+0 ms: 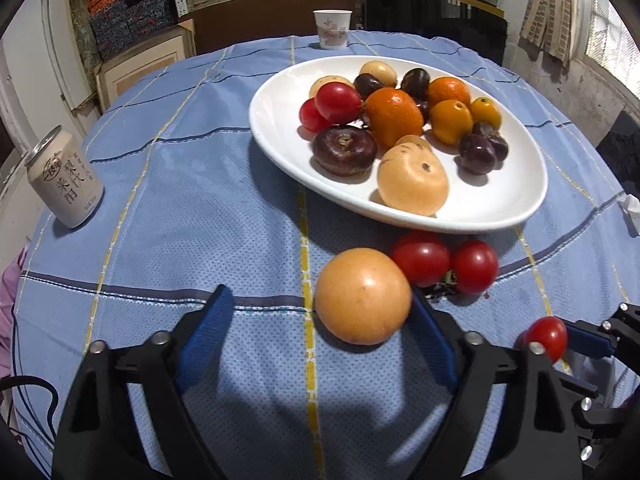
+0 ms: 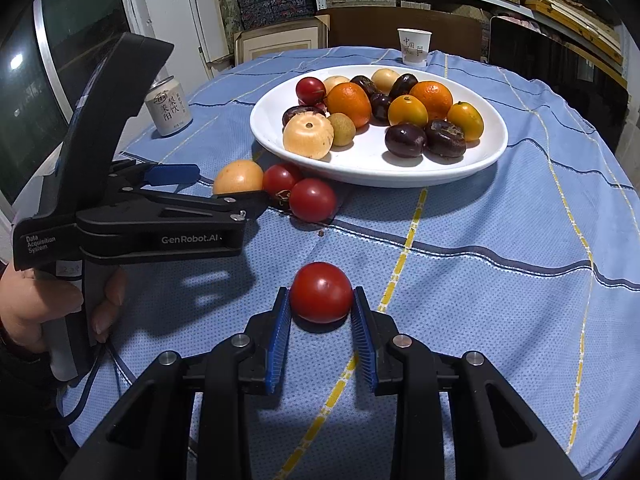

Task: Organize fruits
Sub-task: 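Grasp a red tomato with the right tool while the left tool approaches a large pale orange fruit, then grasp the large pale orange fruit with the left tool while the right tool holds the tomato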

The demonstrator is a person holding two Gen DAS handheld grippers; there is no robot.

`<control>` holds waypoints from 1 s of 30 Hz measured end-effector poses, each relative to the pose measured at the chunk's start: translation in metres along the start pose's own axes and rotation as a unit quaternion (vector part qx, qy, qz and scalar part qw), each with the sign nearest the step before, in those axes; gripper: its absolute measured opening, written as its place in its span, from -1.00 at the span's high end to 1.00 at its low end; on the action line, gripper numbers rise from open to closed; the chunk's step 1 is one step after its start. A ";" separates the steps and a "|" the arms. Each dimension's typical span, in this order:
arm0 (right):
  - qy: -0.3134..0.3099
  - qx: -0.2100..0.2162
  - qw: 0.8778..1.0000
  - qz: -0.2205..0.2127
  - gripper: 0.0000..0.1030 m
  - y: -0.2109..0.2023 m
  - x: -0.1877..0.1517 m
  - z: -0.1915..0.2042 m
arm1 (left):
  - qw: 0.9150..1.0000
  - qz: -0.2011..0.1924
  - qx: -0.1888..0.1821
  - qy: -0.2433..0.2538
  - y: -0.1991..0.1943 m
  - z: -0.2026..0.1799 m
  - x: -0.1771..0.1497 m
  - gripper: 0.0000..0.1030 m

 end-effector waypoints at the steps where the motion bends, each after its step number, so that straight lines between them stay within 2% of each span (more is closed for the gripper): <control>1: 0.001 0.001 1.000 0.000 0.37 0.000 0.000 0.000 | 1.000 -0.001 -0.004 0.004 -0.001 -0.002 -0.001 -0.42; 3: 0.002 0.002 1.000 0.000 0.37 0.000 -0.001 0.000 | 1.000 -0.004 -0.005 0.019 -0.003 -0.009 -0.002 -0.20; 6: 0.002 0.003 1.000 0.000 0.38 0.000 -0.001 0.000 | 1.000 -0.006 -0.008 0.029 -0.005 -0.014 -0.003 -0.01; 12: 0.003 0.004 1.000 0.000 0.38 0.000 -0.001 0.000 | 1.000 -0.005 -0.027 0.014 -0.007 -0.013 -0.006 0.02; 15: 0.003 0.004 1.000 0.001 0.38 0.000 -0.001 -0.001 | 1.000 -0.004 -0.025 0.015 -0.007 -0.014 -0.006 0.00; 16: 0.003 0.005 1.000 0.000 0.38 -0.001 -0.001 -0.001 | 1.000 -0.004 -0.023 0.015 -0.006 -0.014 -0.006 -0.01; 18: 0.003 0.004 1.000 0.001 0.38 -0.001 -0.001 0.000 | 1.000 -0.004 -0.018 0.013 -0.005 -0.012 -0.005 -0.17; 22: 0.003 0.004 1.000 0.001 0.37 -0.001 -0.001 0.000 | 1.000 -0.004 -0.018 0.008 -0.004 -0.010 -0.004 -0.24; 23: 0.003 0.004 1.000 0.001 0.37 -0.001 -0.001 0.000 | 1.000 -0.005 -0.017 0.011 -0.004 -0.011 -0.004 -0.22; 26: 0.003 0.005 1.000 0.001 0.37 -0.001 -0.001 0.000 | 1.000 -0.008 -0.020 0.019 -0.005 -0.014 -0.002 0.00; 30: 0.003 0.005 1.000 0.001 0.37 -0.001 -0.001 0.000 | 0.999 -0.009 -0.023 0.025 -0.006 -0.017 -0.003 0.13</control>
Point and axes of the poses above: each gripper's, at about its wrist camera, not at the fingertips, and y roughly the way its jaws point, z to its left, x to its top, the point moved 9 cm from there along y, roughly the way its jaws point, and after that the axes turned 8 degrees about -x, right-handed, at the moved point
